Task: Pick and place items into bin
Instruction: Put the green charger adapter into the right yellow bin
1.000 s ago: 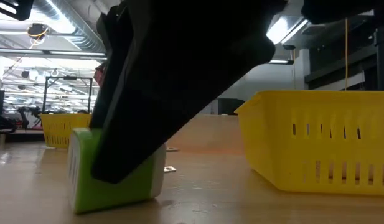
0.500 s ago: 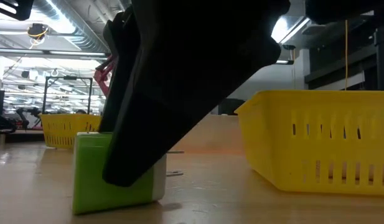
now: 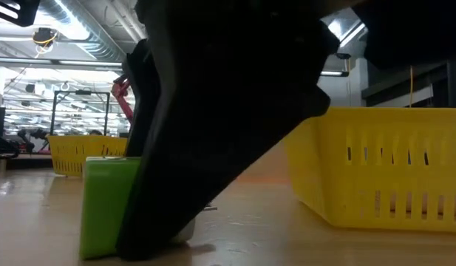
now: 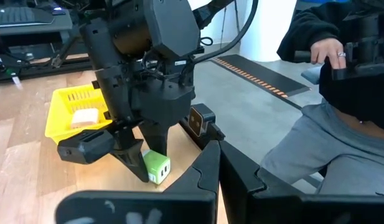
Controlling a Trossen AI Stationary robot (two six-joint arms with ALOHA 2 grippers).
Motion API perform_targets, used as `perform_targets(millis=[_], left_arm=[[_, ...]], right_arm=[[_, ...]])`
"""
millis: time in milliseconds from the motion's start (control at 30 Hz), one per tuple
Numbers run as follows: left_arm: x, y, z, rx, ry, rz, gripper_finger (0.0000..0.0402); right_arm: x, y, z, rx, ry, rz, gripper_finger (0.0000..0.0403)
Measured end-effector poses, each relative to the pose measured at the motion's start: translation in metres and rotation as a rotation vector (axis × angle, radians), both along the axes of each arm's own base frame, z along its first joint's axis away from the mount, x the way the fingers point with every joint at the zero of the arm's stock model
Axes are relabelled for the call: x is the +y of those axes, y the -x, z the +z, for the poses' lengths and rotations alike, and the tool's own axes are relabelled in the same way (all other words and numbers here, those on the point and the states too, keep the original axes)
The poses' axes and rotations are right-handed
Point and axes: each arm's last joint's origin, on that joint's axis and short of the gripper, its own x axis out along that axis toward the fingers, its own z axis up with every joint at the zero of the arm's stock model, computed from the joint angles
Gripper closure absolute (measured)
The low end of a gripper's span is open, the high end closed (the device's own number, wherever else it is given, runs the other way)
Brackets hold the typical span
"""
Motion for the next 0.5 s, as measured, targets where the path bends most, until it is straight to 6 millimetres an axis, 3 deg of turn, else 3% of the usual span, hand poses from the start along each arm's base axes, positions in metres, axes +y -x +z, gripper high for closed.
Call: perform_targets(millis=[267, 500], left_arm=[[0.0001, 0.0001, -0.0005, 0.003, -0.005, 0.0, 0.0399], [0.0001, 0.0001, -0.0005, 0.003, -0.005, 0.0, 0.0399]], right_arm=[[0.0002, -0.0013, 0.0013, -0.006, -0.017, -0.031, 0.0279], [0.0005, -0.0009, 0.0025, 0.004, -0.039, -0.048, 0.028]])
